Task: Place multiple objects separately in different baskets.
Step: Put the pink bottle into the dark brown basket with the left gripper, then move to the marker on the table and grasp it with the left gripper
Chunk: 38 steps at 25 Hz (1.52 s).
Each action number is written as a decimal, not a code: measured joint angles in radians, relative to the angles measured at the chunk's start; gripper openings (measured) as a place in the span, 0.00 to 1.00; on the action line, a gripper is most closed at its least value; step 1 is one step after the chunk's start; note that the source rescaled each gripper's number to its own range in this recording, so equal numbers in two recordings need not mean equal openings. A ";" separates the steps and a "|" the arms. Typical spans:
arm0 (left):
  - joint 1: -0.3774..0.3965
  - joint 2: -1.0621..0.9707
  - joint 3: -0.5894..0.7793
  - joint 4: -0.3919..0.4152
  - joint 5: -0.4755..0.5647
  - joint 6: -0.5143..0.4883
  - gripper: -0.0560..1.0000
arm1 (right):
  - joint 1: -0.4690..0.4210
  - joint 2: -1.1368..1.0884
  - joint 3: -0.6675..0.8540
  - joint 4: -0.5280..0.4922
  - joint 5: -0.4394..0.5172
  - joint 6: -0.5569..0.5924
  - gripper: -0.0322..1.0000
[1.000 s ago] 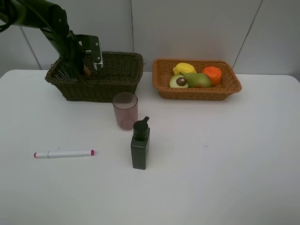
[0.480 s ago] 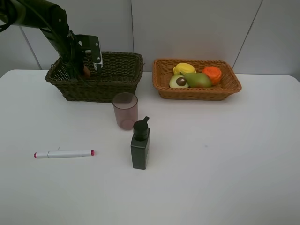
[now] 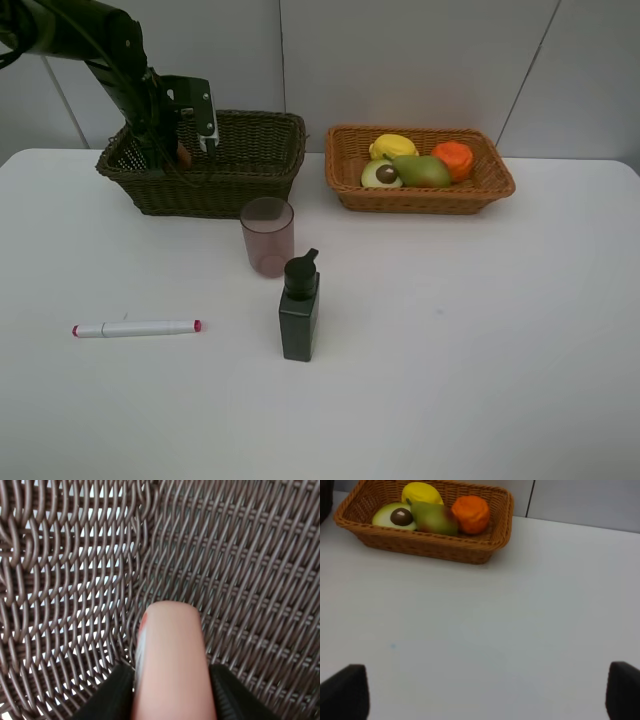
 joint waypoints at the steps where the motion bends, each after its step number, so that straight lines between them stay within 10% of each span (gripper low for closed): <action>1: 0.001 0.000 0.000 0.000 0.000 -0.005 0.46 | 0.000 0.000 0.000 0.000 0.000 0.000 1.00; 9: 0.018 0.000 0.000 -0.001 -0.012 -0.042 0.88 | 0.000 0.000 0.000 0.000 0.000 0.000 1.00; 27: 0.049 -0.056 0.000 -0.046 0.002 -0.045 0.91 | 0.000 0.000 0.000 0.000 0.000 0.000 1.00; 38: 0.046 -0.207 0.000 -0.079 0.179 -0.158 0.91 | 0.000 0.000 0.000 0.000 0.000 0.000 1.00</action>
